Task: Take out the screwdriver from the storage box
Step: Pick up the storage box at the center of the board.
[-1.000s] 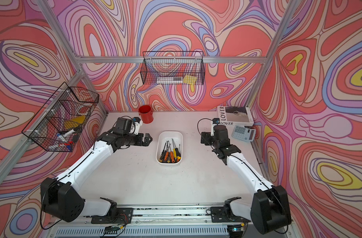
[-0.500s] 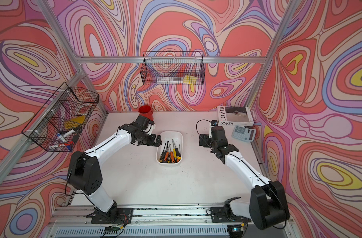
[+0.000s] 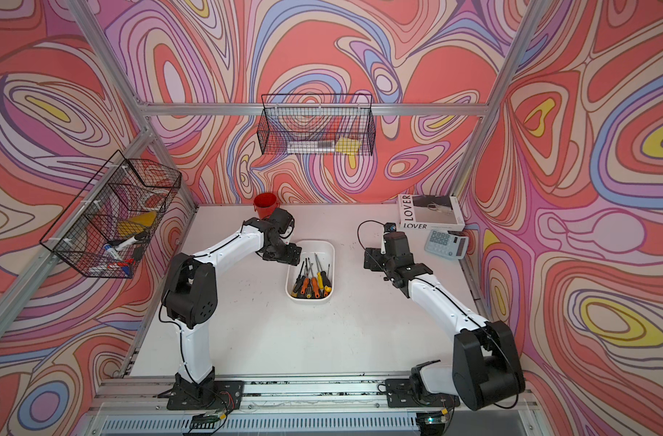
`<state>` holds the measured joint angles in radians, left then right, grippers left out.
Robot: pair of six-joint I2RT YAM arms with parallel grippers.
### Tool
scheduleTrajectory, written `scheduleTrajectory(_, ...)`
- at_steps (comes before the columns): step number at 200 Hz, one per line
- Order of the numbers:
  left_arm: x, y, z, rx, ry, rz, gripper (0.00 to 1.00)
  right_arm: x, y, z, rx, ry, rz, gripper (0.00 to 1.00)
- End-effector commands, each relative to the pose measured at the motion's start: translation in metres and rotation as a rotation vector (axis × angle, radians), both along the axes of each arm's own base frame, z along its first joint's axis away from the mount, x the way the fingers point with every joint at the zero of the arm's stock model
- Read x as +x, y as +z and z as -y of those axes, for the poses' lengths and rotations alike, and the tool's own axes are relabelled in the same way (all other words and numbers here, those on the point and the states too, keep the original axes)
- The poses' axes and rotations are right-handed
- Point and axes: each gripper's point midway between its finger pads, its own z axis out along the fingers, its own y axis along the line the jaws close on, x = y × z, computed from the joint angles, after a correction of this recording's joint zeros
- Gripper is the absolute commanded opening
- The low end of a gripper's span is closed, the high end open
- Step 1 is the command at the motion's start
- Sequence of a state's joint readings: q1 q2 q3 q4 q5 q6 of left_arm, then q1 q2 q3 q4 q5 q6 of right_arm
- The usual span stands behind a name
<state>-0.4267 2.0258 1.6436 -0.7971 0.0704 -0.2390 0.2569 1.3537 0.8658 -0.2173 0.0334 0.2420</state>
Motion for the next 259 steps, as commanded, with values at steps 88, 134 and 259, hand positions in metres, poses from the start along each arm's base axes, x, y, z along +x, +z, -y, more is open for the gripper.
scheduleTrajectory(88, 0.011, -0.022, 0.001, 0.054, 0.031, -0.058, 0.3, 0.002, -0.002, -0.004, 0.023, -0.009, -0.003, 0.86)
scheduleTrajectory(134, 0.009, -0.032, 0.002, 0.048, 0.07, -0.087, 0.0, 0.0, -0.005, -0.024, 0.058, 0.071, -0.041, 0.85)
scheduleTrajectory(259, -0.002, -0.051, -0.016, 0.056, 0.317, -0.112, 0.0, -0.009, -0.036, -0.137, 0.159, 0.293, -0.261, 0.76)
